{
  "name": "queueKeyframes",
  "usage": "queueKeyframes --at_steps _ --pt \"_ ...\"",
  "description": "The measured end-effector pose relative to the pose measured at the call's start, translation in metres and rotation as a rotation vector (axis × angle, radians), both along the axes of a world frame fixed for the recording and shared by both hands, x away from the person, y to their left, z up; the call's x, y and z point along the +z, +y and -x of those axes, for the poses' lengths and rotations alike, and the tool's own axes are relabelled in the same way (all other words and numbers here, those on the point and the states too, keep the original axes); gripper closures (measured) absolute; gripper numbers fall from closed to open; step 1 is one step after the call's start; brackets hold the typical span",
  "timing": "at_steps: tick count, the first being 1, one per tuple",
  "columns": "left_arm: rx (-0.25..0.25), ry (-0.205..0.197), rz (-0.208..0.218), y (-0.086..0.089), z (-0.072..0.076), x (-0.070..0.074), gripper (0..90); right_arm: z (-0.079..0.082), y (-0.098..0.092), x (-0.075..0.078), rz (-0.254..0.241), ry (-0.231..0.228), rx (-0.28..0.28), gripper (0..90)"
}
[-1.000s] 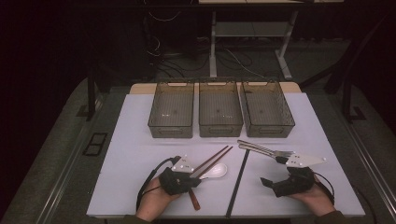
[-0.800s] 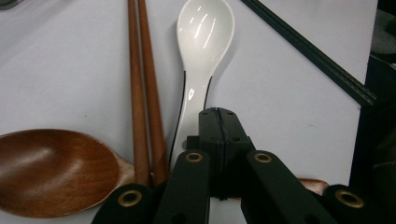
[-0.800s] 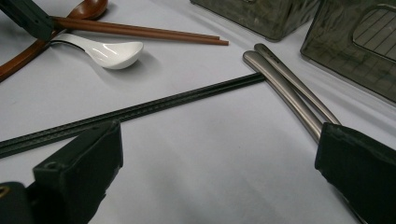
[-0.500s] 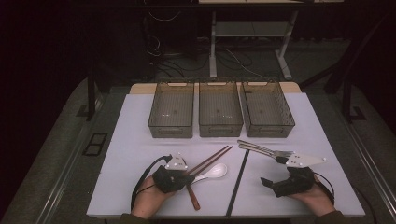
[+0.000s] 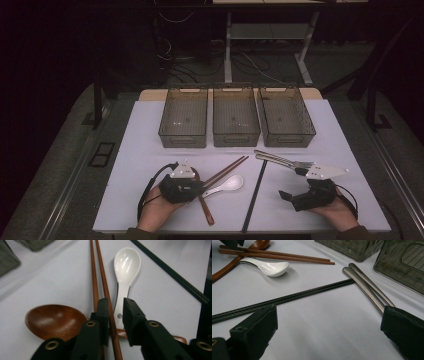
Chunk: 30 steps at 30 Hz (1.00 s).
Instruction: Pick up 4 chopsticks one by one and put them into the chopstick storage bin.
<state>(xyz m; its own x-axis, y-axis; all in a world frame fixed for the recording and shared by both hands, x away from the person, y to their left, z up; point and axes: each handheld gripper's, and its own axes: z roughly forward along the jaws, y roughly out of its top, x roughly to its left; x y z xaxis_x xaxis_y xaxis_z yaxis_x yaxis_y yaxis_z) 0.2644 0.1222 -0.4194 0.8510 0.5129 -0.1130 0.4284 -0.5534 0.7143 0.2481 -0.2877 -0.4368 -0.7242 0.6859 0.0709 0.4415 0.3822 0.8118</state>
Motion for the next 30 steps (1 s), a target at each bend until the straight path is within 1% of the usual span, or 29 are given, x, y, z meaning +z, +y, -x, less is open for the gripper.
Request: queueKeyframes --at_steps 1,4,5,6,7,8,9,10,11,17,23,24,25,26,28,30 --pt "0.009 0.0 0.016 0.0 -0.002 0.001 66.7 0.0 0.0 0.0 0.0 0.001 0.0 0.9" --pt "0.023 -0.01 0.031 0.001 -0.008 0.003 57.3 0.0 0.0 0.0 0.001 0.003 0.0 0.9" --pt "0.035 -0.011 0.039 0.0 -0.01 0.003 57.3 0.0 0.0 0.0 0.001 0.003 0.0 0.9" --pt "0.043 -0.011 0.043 0.0 -0.013 0.004 52.4 0.0 0.0 0.0 0.002 0.004 -0.001 0.9" --pt "0.055 -0.013 0.049 -0.001 -0.018 0.003 51.1 0.0 0.001 -0.001 0.002 0.004 -0.003 0.9" --pt "0.055 -0.013 0.049 -0.001 -0.018 0.003 49.5 0.0 0.001 -0.001 0.002 0.004 -0.003 0.9" --pt "0.061 -0.011 0.046 -0.002 -0.021 0.003 49.5 -0.001 0.0 -0.001 0.002 0.004 -0.003 0.9" --pt "0.072 -0.015 0.043 -0.004 -0.025 0.002 47.4 -0.001 0.0 -0.001 0.003 0.004 -0.004 0.9" --pt "0.072 -0.015 0.043 -0.004 -0.025 0.002 47.0 -0.001 0.0 -0.001 0.003 0.003 -0.004 0.9" --pt "0.061 -0.014 0.008 -0.016 -0.035 -0.002 47.2 -0.001 0.0 -0.001 0.003 0.003 -0.006 0.9" --pt "0.074 -0.006 -0.028 -0.026 -0.039 -0.007 49.5 -0.001 0.0 -0.001 0.002 0.001 -0.006 0.9" --pt "0.078 -0.006 -0.033 -0.027 -0.039 -0.008 50.3 -0.001 0.0 -0.001 0.0 0.0 -0.006 0.9" --pt "0.079 -0.01 -0.037 -0.027 -0.039 -0.008 53.0 -0.001 0.0 -0.001 0.0 0.0 -0.005 0.9" --pt "0.08 -0.014 -0.038 -0.027 -0.038 -0.009 53.0 -0.001 0.0 -0.001 0.0 0.0 -0.005 0.9" --pt "0.073 -0.015 -0.04 -0.028 -0.038 -0.009 58.7 -0.001 -0.001 -0.001 0.002 0.0 -0.006 0.9" --pt "0.069 -0.023 -0.052 -0.029 -0.036 -0.009 61.7 -0.002 0.0 -0.001 -0.001 0.003 -0.006 0.9"
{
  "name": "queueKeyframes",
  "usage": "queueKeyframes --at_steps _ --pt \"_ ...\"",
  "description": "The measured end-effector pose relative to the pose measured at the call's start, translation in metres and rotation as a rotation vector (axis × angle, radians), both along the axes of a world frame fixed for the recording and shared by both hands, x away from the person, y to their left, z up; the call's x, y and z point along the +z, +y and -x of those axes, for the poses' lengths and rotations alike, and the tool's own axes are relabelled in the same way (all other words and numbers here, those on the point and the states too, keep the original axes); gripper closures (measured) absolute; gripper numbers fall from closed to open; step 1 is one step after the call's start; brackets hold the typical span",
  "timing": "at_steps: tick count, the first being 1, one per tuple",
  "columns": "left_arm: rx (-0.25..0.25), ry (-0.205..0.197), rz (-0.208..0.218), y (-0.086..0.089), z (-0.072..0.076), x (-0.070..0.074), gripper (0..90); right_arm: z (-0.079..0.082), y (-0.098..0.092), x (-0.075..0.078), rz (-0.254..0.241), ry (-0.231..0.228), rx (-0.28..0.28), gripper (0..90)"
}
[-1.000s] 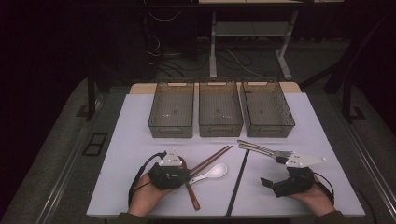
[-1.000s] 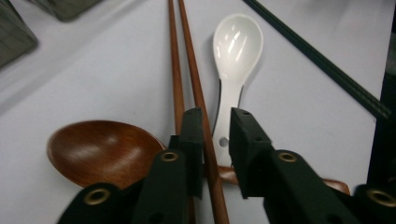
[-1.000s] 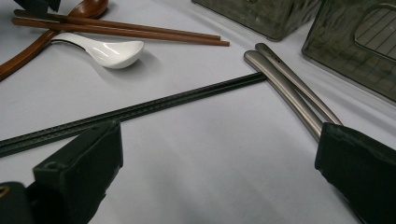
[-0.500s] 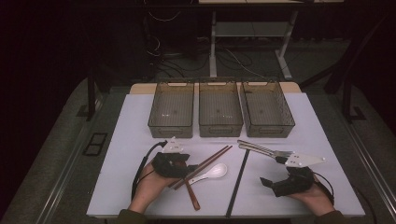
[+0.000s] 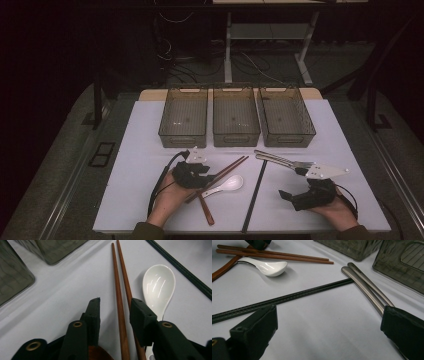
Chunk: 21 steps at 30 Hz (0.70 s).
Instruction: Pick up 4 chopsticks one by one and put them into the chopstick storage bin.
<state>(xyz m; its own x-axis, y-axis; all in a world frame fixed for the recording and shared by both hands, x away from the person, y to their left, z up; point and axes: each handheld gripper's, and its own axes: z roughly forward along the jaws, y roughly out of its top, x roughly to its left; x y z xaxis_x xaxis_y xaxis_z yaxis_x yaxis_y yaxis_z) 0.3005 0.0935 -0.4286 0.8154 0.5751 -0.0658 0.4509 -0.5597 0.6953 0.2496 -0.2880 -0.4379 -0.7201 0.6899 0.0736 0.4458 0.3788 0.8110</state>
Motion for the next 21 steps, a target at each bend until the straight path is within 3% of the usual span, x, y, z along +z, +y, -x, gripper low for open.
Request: queueKeyframes --at_steps 10,21 --pt "0.011 0.019 0.009 0.0019 0.003 -0.0014 72.6 -0.0007 0.0011 0.0003 0.0 -0.002 0.004 0.9" --pt "-0.004 0.032 -0.021 -0.0016 0.0033 -0.006 76.9 -0.0005 0.0021 0.0004 0.0 -0.004 0.01 0.9"
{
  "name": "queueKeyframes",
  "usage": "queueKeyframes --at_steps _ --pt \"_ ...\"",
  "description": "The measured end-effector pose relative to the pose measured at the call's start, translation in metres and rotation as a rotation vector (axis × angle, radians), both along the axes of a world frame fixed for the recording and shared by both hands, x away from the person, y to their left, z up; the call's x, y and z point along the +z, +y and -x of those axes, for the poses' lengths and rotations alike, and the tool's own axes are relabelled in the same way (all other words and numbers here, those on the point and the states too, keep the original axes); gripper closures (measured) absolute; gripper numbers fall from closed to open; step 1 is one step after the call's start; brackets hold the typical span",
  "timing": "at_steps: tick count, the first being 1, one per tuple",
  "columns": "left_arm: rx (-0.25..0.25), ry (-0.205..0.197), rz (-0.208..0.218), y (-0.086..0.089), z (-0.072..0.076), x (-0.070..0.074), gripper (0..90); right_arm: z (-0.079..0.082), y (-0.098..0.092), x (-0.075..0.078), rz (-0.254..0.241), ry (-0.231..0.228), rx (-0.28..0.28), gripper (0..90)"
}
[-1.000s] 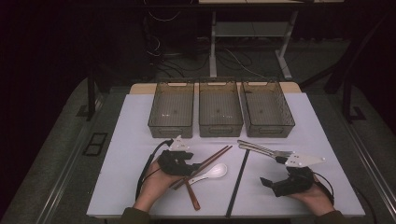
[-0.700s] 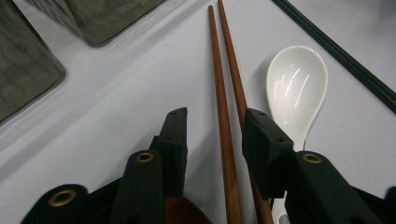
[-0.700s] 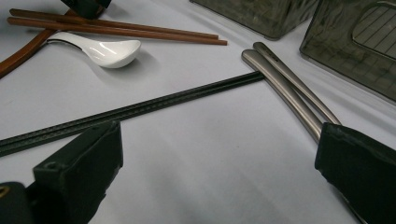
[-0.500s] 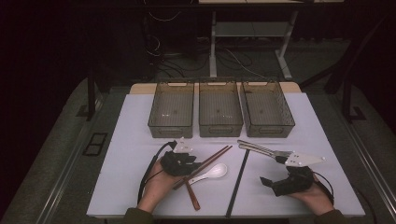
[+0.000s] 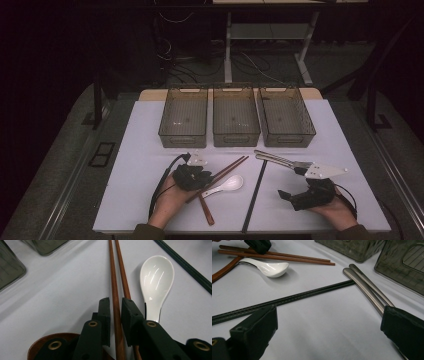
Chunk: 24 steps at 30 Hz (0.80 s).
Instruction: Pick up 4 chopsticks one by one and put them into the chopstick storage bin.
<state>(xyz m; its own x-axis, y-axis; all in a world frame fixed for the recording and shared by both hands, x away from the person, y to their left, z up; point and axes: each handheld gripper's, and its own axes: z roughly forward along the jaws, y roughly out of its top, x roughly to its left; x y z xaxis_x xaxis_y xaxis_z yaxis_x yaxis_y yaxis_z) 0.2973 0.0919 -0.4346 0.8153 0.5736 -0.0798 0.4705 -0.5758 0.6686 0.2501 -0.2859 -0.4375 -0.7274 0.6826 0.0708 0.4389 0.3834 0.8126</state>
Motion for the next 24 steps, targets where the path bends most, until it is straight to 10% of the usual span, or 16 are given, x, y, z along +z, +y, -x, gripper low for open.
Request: queueKeyframes --at_steps 24 --pt "0.009 0.024 -0.027 -0.0044 -0.0013 -0.0062 81.6 0.0002 0.0005 -0.0002 0.004 -0.001 0.001 0.9"
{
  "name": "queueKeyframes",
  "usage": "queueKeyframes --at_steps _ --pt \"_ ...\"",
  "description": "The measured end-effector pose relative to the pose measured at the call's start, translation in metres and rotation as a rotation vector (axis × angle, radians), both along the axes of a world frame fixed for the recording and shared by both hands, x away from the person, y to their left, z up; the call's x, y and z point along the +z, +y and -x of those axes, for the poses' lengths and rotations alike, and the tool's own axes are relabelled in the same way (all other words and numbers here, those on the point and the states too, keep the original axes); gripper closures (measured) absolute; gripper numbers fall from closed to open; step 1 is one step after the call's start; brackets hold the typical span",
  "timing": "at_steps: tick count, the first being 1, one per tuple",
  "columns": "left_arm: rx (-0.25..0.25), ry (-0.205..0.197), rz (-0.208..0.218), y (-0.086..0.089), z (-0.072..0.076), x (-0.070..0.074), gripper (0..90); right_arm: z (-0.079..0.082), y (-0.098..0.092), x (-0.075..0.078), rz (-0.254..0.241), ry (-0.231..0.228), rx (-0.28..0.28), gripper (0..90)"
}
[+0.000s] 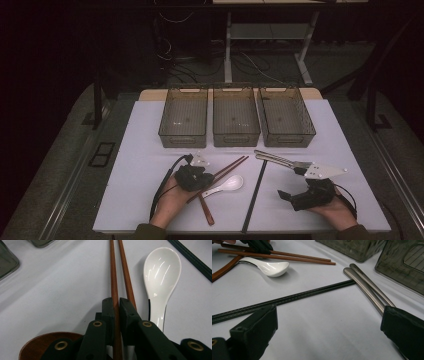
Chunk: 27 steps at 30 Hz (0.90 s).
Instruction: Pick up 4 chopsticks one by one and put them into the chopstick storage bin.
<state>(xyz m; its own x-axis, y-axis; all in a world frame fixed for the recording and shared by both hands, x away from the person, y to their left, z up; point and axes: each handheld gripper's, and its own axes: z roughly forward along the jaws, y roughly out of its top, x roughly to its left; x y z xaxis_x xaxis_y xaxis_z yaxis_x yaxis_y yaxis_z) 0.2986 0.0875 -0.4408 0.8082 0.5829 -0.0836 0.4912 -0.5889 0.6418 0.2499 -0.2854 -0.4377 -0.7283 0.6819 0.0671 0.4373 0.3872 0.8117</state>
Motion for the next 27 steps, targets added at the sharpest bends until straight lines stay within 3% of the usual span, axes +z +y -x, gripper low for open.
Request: queueKeyframes --at_steps 18,27 --pt "-0.001 -0.007 0.024 0.003 0.001 0.006 82.2 0.0 0.001 -0.001 -0.005 0.009 0.007 0.9" --pt "-0.023 -0.008 0.045 0.007 0.005 0.012 82.2 0.001 0.001 -0.001 -0.042 0.021 0.005 0.9"
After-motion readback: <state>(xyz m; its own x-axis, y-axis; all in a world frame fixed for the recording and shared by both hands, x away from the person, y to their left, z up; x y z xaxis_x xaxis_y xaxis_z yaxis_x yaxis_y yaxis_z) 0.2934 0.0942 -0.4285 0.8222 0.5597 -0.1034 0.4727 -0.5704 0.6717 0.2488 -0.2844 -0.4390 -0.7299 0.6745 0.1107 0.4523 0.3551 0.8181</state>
